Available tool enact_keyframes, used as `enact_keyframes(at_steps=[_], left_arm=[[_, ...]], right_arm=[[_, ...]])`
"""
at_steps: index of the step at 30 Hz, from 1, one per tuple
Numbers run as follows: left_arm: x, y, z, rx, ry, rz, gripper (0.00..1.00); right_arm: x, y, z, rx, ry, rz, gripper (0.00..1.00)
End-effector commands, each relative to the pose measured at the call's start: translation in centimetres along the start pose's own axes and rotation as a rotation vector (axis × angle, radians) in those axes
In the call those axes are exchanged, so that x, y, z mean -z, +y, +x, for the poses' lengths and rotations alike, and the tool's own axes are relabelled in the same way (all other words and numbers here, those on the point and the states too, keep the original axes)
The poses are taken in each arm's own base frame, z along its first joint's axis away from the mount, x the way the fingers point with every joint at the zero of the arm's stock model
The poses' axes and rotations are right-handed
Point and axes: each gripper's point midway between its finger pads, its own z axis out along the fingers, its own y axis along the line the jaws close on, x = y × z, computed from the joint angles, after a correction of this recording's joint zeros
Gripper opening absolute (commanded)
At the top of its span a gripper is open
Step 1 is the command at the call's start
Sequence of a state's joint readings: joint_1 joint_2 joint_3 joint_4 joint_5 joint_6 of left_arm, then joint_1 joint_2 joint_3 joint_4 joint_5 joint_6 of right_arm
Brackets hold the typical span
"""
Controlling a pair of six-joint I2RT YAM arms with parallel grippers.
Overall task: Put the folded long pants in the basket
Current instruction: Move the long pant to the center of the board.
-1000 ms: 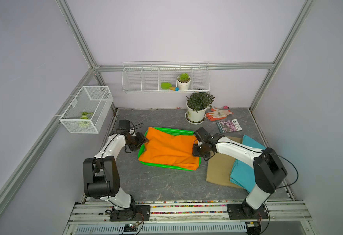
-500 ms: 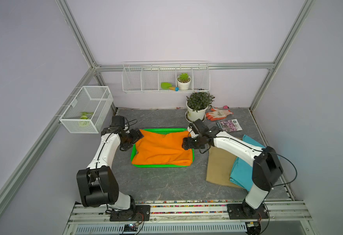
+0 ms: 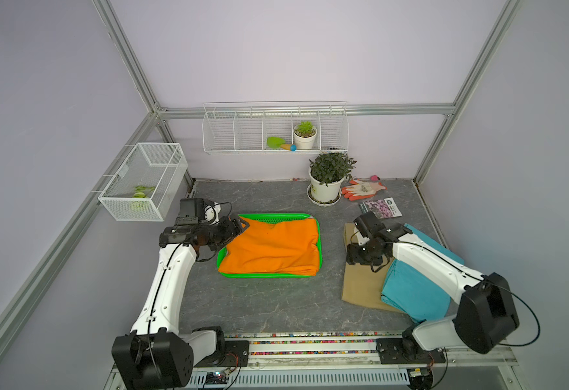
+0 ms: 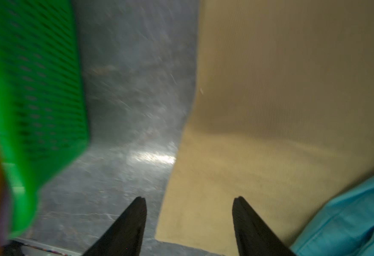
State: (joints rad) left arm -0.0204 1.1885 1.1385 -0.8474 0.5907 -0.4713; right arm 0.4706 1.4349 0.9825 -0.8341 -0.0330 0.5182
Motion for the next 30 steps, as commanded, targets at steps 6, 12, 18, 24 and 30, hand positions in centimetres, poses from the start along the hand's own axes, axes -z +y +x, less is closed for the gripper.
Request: enact_keyframes(at_steps=[6, 12, 18, 24, 30], left_arm=[[0.7, -5.4, 4.4, -0.12, 0.128, 0.248, 0.85], [1.0, -5.9, 4.5, -0.128, 0.134, 0.266, 0.85], [1.3, -5.8, 5.1, -0.129, 0.139, 0.255, 0.85], [1.6, -6.4, 5.5, -0.146, 0.138, 0.273, 0.85], [1.2, -7.4, 5.7, -0.174, 0.15, 0.275, 0.85]], right_arm=[[-6.4, 2.6, 5.1, -0.006, 0.16, -0.044, 0.66], [-8.6, 13.6, 1.1, 0.045, 0.161, -0.276, 0.66], [-4.4, 15.5, -7.2, 0.063, -0.038, -0.288, 0.73], [-1.3, 9.0, -5.7, 0.03, -0.035, -0.24, 0.73], [3.1, 5.4, -1.5, 0.12, -0.084, -0.177, 0.77]])
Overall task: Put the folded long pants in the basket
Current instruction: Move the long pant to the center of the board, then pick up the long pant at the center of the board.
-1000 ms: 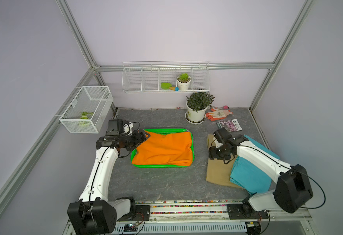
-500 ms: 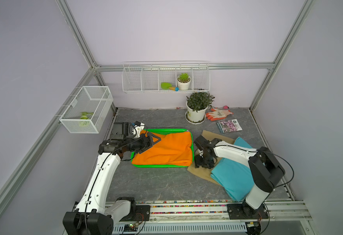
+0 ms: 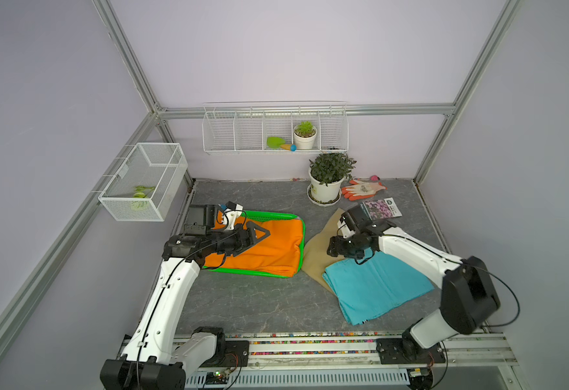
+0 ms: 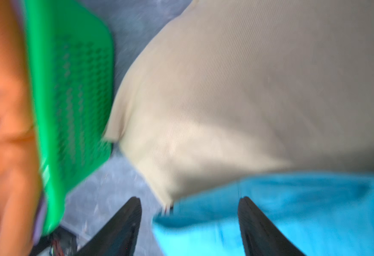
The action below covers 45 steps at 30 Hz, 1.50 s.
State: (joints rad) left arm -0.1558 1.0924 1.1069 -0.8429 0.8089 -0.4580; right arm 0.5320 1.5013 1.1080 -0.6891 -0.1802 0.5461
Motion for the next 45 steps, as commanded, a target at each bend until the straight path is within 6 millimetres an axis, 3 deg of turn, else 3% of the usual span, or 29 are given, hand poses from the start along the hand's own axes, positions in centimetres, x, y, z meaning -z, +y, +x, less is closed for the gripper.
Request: enact_keyframes(at_steps=[1, 4, 7, 12, 17, 20, 23, 30, 34, 38, 40, 42, 45], left_arm=[[-0.4, -1.0, -0.1, -0.049, 0.001, 0.0, 0.85], [-1.3, -2.2, 0.7, -0.08, 0.033, -0.003, 0.85], [-3.0, -3.7, 2.5, -0.115, 0.079, 0.0, 0.86], [-7.9, -5.6, 9.1, -0.116, 0.211, 0.012, 0.89], [-14.7, -4.5, 16.4, -0.07, 0.362, -0.024, 0.92], [-18.8, -3.8, 19.0, -0.071, 0.416, -0.053, 0.92], [-22.1, -3.5, 20.2, -0.088, 0.458, -0.078, 0.87], [-26.8, -1.9, 22.0, -0.057, 0.529, -0.098, 0.76], [-28.0, -2.6, 22.7, -0.066, 0.544, -0.07, 0.66], [-27.5, -2.5, 22.3, -0.085, 0.522, -0.093, 0.57], [-27.5, -2.6, 22.1, -0.092, 0.513, -0.094, 0.46], [-27.7, -3.0, 22.1, -0.093, 0.518, -0.079, 0.27], [-27.3, -3.7, 21.1, -0.111, 0.483, -0.091, 0.09]], right_arm=[[2.5, -2.1, 3.0, 0.057, 0.017, 0.086, 0.79], [2.7, -3.9, 5.2, 0.051, 0.043, 0.136, 0.81], [3.6, -7.4, 5.8, 0.006, 0.02, 0.3, 0.82], [5.7, -10.2, 3.6, -0.142, -0.095, 0.25, 0.82], [7.4, -12.5, 0.7, -0.255, -0.179, 0.231, 0.82], [7.7, -12.5, -0.3, -0.271, -0.169, 0.213, 0.82], [7.8, -12.5, -0.5, -0.274, -0.168, 0.21, 0.81], [7.9, -12.5, -0.1, -0.271, -0.171, 0.207, 0.81], [8.0, -12.5, 0.0, -0.267, -0.171, 0.213, 0.81], [7.8, -12.6, 0.0, -0.265, -0.165, 0.217, 0.81], [7.7, -12.5, -0.1, -0.266, -0.161, 0.21, 0.81], [7.7, -12.4, -0.2, -0.264, -0.153, 0.206, 0.81], [7.8, -12.3, -0.4, -0.264, -0.156, 0.204, 0.81]])
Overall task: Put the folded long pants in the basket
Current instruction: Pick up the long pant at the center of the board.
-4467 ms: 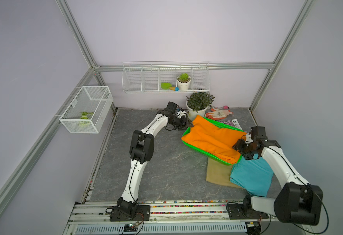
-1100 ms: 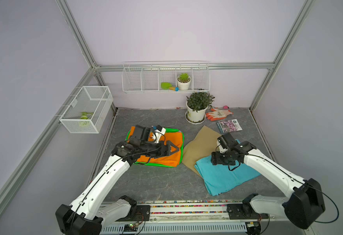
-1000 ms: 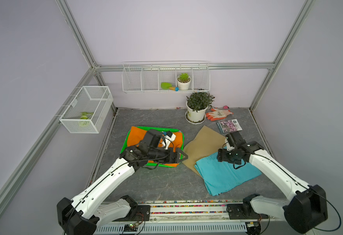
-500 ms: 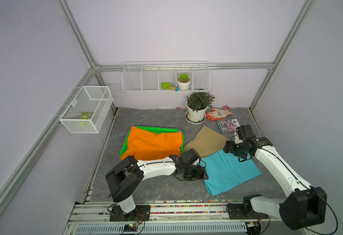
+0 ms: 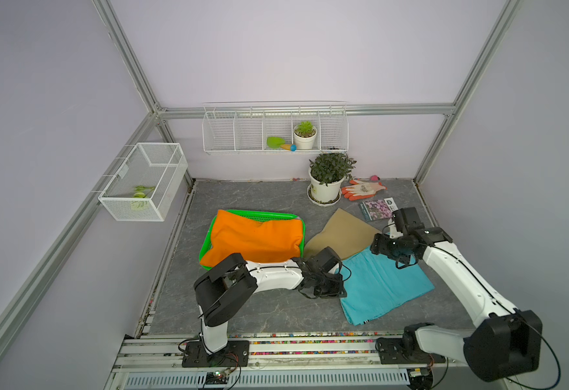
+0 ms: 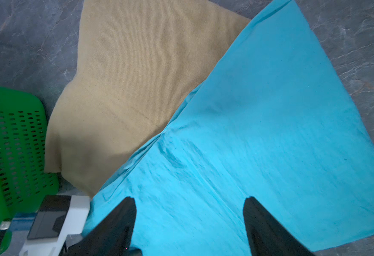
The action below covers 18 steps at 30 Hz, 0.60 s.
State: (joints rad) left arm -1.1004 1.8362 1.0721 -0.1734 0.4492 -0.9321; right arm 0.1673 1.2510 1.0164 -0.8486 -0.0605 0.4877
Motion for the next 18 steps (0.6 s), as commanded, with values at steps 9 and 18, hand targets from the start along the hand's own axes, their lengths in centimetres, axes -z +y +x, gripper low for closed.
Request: enact_keyframes(at_steps=[9, 18], left_arm=[[5.7, -5.2, -3.4, -0.135, -0.094, -0.061, 0.0], [11.0, -0.2, -8.3, -0.057, -0.098, -0.26, 0.0]], right_arm=[[0.3, 0.5, -1.3, -0.01, 0.002, -0.023, 0.8], [-1.4, -3.8, -4.7, -0.173, -0.057, 0.048, 0.83]])
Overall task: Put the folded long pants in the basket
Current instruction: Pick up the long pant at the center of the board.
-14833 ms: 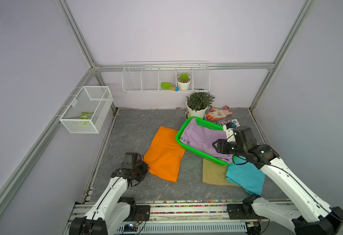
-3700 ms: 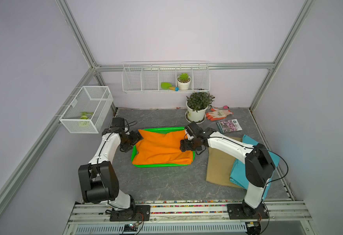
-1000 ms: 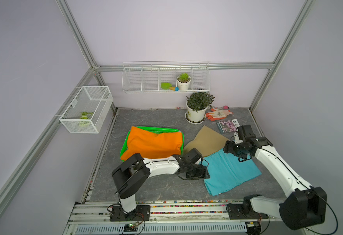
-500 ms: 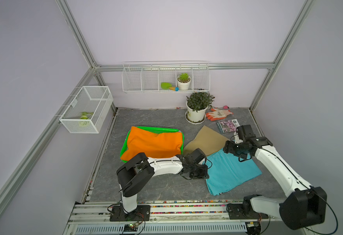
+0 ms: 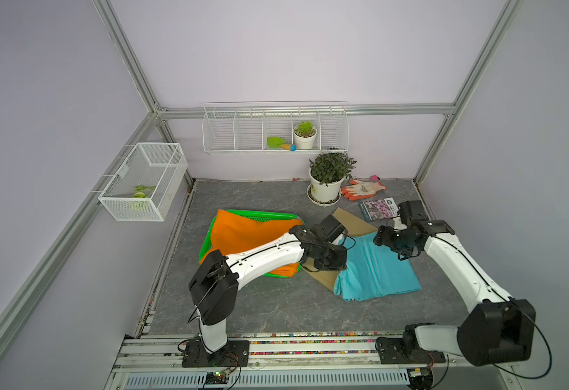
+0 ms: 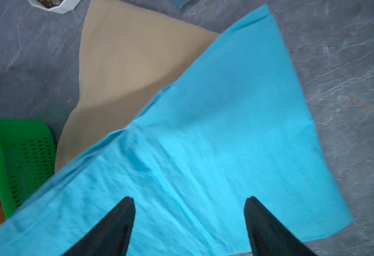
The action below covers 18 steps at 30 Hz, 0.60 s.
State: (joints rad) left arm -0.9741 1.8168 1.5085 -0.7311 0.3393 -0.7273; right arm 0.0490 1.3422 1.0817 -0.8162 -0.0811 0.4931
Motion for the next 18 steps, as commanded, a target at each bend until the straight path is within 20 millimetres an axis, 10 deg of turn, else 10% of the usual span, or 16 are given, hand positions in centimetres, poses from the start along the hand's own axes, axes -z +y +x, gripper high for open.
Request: enact_keyframes(at_steps=[1, 9, 18], left_arm=[[1.4, 4.1, -1.8, 0.005, 0.01, -0.125, 0.0], [-0.5, 6.5, -4.8, 0.009, 0.066, -0.177, 0.0], [-1.6, 6.8, -5.1, 0.007, 0.094, -0.186, 0.0]], right_arm=[[-1.3, -2.5, -1.6, -0.098, -0.029, 0.041, 0.84], [-5.1, -7.1, -1.2, -0.235, 0.011, 0.033, 0.84], [-8.6, -5.7, -1.5, -0.221, 0.133, -0.094, 0.82]])
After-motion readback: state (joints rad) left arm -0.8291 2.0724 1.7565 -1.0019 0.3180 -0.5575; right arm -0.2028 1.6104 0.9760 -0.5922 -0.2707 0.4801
